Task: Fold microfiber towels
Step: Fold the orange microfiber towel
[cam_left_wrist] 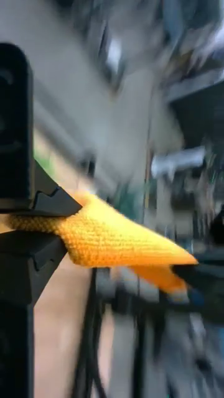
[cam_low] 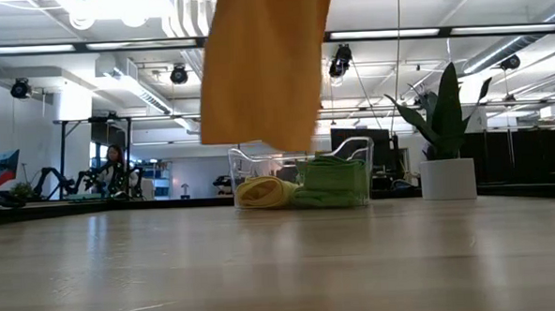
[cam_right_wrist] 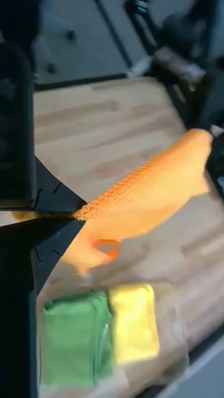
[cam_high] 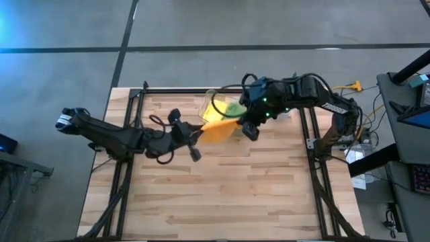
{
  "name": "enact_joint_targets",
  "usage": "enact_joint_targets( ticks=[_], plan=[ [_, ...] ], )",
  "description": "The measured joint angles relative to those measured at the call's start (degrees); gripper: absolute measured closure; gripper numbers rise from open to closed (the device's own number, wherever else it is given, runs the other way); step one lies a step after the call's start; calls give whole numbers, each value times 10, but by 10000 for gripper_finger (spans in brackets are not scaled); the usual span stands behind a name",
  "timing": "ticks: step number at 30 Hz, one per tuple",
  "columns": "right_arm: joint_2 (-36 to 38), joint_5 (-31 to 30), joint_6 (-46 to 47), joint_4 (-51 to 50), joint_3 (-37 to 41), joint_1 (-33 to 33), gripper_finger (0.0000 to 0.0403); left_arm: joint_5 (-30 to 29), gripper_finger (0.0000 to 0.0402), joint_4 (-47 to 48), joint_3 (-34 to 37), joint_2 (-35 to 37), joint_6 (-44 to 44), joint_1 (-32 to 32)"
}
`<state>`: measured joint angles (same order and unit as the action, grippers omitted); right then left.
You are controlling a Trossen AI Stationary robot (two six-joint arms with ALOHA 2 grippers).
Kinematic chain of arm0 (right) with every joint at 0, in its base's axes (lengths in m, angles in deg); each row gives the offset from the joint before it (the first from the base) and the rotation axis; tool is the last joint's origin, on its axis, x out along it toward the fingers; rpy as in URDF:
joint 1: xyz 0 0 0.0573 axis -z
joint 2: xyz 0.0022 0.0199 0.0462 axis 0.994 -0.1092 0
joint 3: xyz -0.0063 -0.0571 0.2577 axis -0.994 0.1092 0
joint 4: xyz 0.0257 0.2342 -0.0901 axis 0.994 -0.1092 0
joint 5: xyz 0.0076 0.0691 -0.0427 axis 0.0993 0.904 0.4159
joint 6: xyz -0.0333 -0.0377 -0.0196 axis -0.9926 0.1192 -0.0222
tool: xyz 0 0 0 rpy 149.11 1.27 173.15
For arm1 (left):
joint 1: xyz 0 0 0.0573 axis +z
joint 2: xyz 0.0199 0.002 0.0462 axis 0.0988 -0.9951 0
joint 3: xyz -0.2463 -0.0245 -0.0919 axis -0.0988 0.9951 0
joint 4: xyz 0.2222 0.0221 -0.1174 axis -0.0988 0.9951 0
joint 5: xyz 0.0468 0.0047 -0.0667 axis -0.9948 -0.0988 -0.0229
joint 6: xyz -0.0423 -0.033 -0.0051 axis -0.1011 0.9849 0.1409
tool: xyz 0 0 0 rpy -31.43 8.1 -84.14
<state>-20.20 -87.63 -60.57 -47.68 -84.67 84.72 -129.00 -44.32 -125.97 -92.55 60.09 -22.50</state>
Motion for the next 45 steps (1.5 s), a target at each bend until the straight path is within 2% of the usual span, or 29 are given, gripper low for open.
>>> enact_joint_targets(
  ticks=[5, 9, 11, 15, 19, 23, 30, 34, 41, 45],
  plan=[
    [0, 14, -6, -10, 16, -32, 394, 214, 393, 71, 3, 15, 171, 3],
    [0, 28, 1, 3, 52, -69, 394, 405, 393, 73, 18, 7, 272, 3],
    [0, 34, 13, 16, 81, -92, 394, 456, 393, 76, 20, 1, 302, 2],
    [0, 62, 36, 72, 147, -130, 394, 497, 393, 76, 22, -5, 313, -3],
    [0, 66, 39, 103, 197, -147, 394, 506, 393, 77, 23, -7, 299, 1],
    [1, 35, 28, 104, 227, -132, 394, 467, 393, 90, 24, -7, 230, 22],
    [2, -2, 22, 104, 228, -107, 394, 429, 393, 88, 23, -6, 150, 70],
    [2, -52, 27, 96, 207, -111, 394, 374, 393, 87, 23, -5, 144, 70],
    [3, -186, 36, 33, 178, -123, 394, 331, 393, 134, 23, -5, 102, 65],
    [4, -197, 32, 29, 184, -117, 394, 307, 393, 146, 24, -5, 51, 71]
  ],
)
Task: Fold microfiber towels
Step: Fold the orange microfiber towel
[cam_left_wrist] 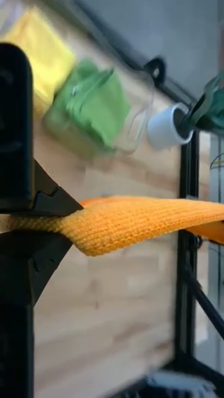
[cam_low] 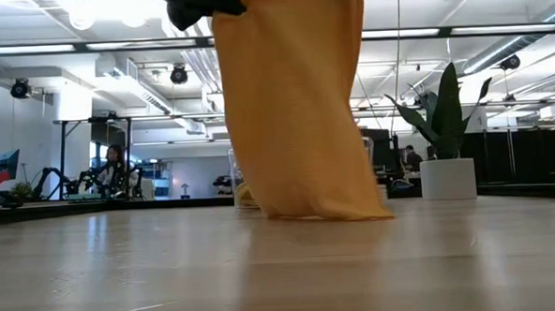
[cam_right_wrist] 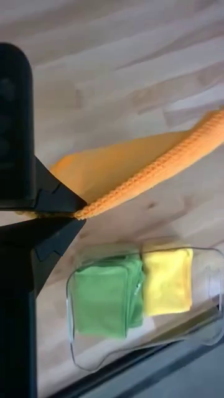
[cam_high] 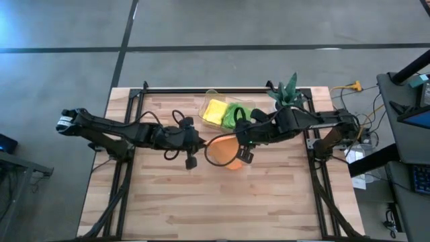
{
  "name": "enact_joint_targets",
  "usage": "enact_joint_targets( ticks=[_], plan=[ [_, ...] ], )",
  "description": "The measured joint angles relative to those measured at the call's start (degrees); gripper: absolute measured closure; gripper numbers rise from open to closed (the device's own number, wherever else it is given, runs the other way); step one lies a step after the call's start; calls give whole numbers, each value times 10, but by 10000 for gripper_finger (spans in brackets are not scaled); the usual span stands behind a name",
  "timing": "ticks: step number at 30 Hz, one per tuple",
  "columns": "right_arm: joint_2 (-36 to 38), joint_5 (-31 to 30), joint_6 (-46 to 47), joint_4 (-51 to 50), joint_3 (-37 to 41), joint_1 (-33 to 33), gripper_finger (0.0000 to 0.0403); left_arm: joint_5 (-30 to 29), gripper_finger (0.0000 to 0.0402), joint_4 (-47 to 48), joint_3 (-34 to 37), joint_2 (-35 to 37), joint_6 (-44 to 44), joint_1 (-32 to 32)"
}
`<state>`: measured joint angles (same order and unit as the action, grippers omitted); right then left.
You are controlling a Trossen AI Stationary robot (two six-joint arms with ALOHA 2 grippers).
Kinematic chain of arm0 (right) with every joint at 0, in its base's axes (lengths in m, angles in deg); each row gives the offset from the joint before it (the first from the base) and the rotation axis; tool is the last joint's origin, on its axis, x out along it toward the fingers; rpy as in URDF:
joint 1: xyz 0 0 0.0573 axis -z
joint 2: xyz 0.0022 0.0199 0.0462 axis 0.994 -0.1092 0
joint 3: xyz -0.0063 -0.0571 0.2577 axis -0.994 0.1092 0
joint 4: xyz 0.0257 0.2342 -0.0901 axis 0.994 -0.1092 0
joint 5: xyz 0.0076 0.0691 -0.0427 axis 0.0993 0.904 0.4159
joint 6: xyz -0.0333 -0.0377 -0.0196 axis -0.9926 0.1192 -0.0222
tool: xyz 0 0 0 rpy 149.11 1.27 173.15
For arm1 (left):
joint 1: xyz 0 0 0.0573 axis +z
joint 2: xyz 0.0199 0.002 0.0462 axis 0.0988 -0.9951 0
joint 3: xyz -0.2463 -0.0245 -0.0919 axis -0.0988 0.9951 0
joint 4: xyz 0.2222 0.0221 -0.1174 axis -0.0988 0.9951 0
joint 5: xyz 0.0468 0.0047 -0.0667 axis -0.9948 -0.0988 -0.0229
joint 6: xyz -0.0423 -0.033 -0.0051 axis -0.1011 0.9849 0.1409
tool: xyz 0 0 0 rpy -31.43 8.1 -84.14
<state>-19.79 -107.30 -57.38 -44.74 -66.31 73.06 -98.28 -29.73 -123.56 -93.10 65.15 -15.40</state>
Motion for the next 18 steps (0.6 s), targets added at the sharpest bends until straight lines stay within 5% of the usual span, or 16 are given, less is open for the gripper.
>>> enact_joint_targets(
  ticks=[18],
  plan=[
    [-1, -129, -57, 5, 13, 50, 394, -22, 393, -12, 1, -1, -102, 87]
  ],
)
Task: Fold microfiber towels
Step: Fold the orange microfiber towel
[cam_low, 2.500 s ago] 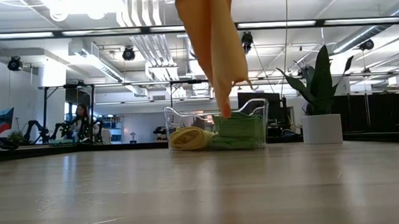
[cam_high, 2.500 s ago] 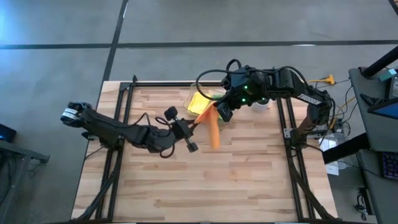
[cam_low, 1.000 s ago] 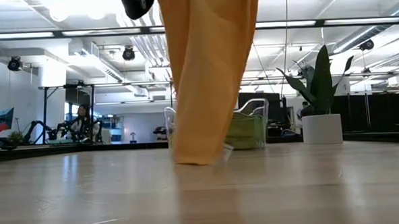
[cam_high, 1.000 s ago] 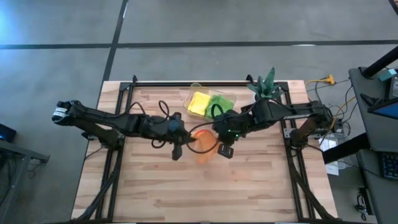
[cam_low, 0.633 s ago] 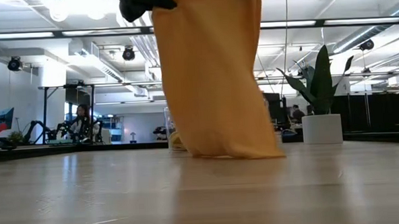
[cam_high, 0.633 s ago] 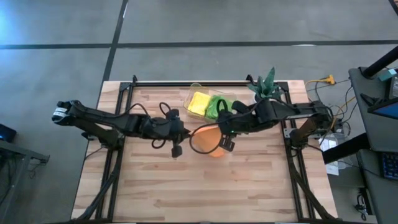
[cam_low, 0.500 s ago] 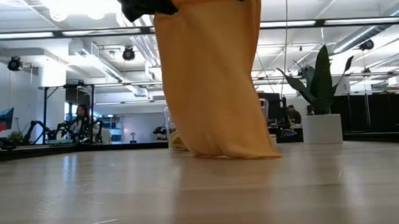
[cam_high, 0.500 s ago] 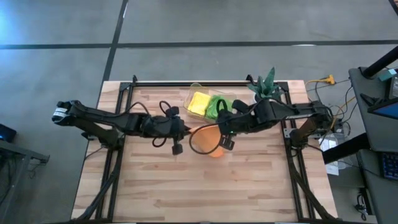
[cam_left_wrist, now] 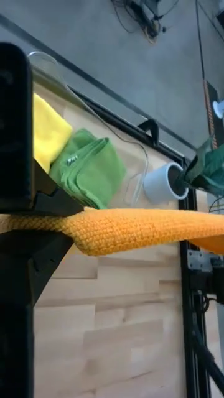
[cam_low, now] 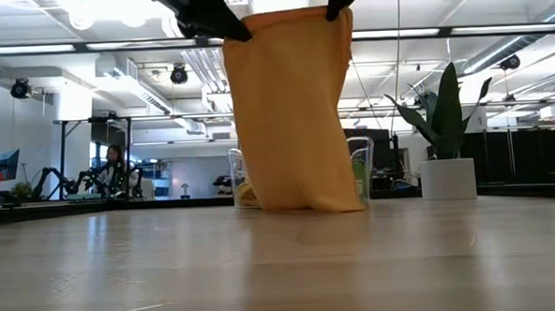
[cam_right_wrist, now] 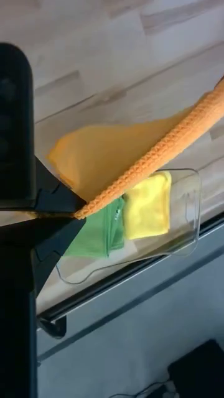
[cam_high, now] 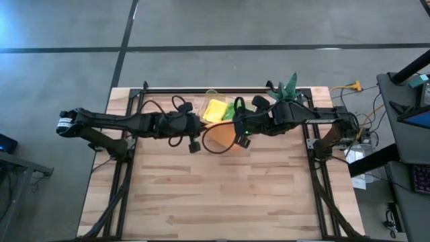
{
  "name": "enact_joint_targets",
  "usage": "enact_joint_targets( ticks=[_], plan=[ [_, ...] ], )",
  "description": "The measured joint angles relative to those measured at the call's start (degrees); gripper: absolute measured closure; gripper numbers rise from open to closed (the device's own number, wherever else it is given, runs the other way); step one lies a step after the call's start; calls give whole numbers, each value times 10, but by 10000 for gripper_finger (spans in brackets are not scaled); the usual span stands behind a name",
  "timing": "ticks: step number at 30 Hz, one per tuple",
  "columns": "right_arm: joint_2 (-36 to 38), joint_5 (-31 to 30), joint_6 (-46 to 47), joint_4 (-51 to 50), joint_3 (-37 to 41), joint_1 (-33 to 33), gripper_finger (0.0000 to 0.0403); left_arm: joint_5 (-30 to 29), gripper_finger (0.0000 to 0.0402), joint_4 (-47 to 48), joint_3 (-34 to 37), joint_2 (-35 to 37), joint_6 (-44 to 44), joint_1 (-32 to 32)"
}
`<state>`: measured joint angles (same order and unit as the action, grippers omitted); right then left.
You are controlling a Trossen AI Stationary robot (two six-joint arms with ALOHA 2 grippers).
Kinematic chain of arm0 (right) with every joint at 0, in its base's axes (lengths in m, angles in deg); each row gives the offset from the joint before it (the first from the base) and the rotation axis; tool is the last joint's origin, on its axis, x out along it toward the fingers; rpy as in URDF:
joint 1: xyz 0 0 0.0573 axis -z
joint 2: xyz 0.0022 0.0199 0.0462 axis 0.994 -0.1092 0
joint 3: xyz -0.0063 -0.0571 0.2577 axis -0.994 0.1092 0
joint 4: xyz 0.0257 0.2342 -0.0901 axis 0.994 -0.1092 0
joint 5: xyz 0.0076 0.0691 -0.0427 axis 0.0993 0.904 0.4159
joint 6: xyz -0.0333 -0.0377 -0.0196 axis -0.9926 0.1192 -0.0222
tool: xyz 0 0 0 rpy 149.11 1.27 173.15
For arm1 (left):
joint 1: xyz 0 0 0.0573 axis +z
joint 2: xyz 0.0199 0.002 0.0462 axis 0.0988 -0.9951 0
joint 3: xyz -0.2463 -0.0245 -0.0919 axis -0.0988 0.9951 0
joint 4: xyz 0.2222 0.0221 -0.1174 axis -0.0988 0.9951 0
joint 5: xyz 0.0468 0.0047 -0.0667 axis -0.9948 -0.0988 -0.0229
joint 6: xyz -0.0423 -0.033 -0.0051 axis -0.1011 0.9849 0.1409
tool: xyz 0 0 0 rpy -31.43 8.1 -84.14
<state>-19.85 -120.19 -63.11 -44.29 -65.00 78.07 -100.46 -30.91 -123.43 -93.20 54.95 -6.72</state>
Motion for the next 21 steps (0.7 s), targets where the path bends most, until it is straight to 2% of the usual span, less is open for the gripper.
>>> enact_joint_targets(
  ticks=[3, 9, 16, 21],
  plan=[
    [0, 0, 17, 0, 0, 0, 394, 10, 393, 0, 0, 1, 5, 0],
    [0, 20, 96, 1, 33, -50, 394, 88, 393, 19, 6, -12, 65, -30],
    [0, 16, 203, 67, 150, -140, 394, 97, 393, 7, 52, -62, 95, -87],
    [0, 14, 263, 153, 240, -194, 394, 152, 393, -58, 79, -105, 95, -122]
  ],
)
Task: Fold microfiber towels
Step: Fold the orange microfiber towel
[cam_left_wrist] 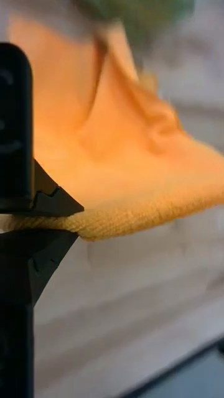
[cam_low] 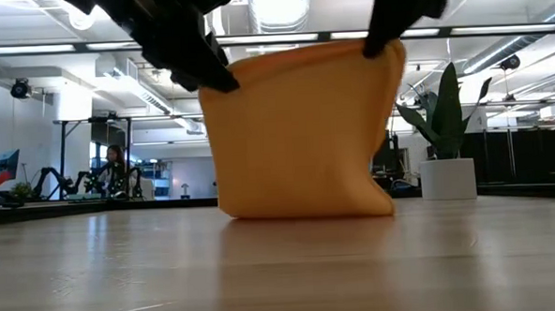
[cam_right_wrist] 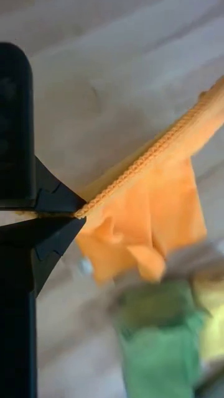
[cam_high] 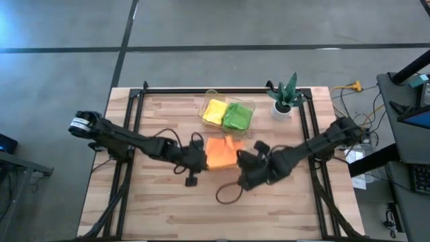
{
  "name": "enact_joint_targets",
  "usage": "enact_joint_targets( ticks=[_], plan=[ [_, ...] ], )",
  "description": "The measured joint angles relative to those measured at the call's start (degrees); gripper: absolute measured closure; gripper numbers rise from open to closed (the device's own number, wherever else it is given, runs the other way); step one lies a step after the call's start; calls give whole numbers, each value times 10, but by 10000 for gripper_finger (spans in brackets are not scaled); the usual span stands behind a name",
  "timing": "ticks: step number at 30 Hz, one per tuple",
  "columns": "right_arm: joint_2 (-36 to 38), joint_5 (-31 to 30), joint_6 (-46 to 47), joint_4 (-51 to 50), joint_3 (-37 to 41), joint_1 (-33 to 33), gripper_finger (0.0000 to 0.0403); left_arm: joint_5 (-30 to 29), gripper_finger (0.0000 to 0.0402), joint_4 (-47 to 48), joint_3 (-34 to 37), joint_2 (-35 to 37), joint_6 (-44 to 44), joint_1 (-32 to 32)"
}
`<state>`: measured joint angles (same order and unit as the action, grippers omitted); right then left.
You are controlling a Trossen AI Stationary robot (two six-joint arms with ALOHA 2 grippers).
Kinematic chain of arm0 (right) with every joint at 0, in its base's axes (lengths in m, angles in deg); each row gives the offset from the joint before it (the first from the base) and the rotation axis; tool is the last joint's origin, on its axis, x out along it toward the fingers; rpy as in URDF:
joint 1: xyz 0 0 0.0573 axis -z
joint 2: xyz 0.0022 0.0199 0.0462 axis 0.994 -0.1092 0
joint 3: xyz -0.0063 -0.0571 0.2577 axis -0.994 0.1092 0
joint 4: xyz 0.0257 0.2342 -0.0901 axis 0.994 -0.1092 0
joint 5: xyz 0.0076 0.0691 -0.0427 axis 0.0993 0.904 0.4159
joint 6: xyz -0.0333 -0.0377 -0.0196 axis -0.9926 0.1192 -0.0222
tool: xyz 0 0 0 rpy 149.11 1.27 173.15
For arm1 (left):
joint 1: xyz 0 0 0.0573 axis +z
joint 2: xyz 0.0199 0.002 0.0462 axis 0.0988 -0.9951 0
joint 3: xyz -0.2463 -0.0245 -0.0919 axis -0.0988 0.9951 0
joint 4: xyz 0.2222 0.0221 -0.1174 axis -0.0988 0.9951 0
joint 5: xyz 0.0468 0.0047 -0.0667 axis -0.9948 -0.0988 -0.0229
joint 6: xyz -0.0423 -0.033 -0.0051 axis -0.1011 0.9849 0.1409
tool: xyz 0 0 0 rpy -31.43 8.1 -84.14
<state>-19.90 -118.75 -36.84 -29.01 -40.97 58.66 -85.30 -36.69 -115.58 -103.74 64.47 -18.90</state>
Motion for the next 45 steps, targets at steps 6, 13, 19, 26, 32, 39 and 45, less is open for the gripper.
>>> enact_joint_targets(
  ticks=[6, 13, 19, 26, 32, 39, 45],
  plan=[
    [-1, 1, 69, 106, 65, -55, 394, 60, 393, -44, 3, -36, 13, -28],
    [-24, 43, 94, 230, 98, -86, 394, 159, 354, -72, 5, -29, 0, -26],
    [-77, 78, 121, 257, 90, -88, 394, 184, 246, -83, 5, -12, -18, -24],
    [-139, 111, 131, 268, 63, -88, 394, 203, 122, -78, 5, 14, -17, -14],
    [-187, 226, 118, 336, 53, -89, 385, 194, 89, -59, 7, 20, -16, -2],
    [-181, 243, 149, 377, 53, -99, 316, 186, 88, -53, 28, 13, -15, 5],
    [-127, 226, 114, 376, 53, -98, 255, 177, 88, -68, 81, 10, 0, 5]
  ],
)
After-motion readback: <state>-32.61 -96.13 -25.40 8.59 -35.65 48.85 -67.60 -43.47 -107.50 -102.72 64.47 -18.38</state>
